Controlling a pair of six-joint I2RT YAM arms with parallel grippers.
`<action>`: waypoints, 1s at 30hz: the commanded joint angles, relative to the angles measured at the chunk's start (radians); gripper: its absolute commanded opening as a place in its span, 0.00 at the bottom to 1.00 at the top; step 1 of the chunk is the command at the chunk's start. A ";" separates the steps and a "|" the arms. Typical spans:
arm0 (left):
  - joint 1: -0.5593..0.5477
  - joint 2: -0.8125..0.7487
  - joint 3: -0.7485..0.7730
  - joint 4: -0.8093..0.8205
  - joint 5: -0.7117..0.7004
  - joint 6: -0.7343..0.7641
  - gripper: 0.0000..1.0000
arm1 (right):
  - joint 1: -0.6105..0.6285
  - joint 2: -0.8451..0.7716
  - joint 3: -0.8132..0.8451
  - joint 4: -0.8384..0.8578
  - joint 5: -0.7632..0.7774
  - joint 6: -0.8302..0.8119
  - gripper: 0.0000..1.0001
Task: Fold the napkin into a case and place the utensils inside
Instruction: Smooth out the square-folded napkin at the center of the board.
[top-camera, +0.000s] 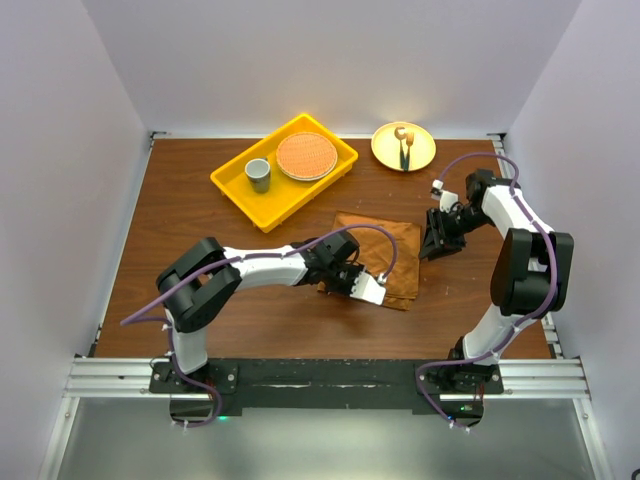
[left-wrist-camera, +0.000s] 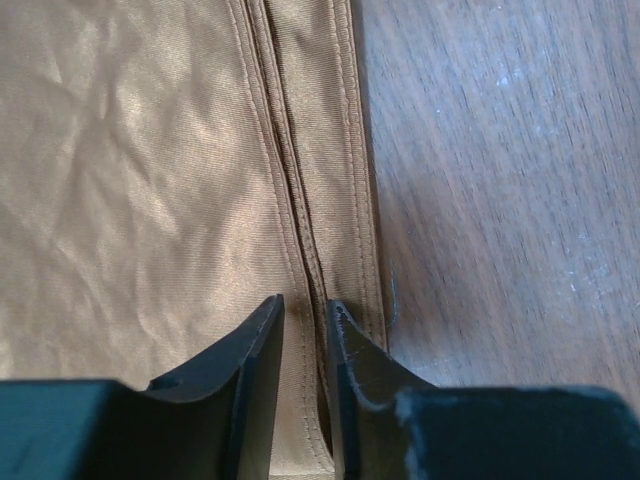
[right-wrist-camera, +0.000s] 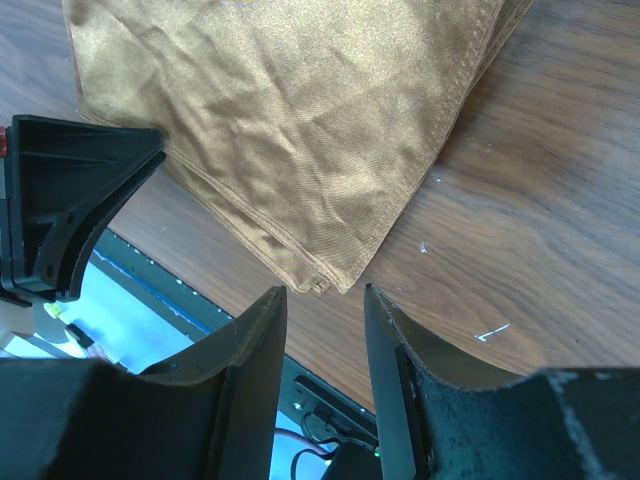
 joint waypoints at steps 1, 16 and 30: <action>-0.005 -0.003 0.038 -0.017 0.036 0.020 0.32 | -0.007 0.001 0.017 -0.004 -0.029 0.003 0.41; 0.012 0.063 0.122 -0.116 0.082 0.024 0.29 | -0.008 0.017 0.023 -0.005 -0.032 0.000 0.41; 0.042 0.084 0.194 -0.176 0.122 0.018 0.29 | -0.008 0.017 0.028 -0.016 -0.046 -0.006 0.41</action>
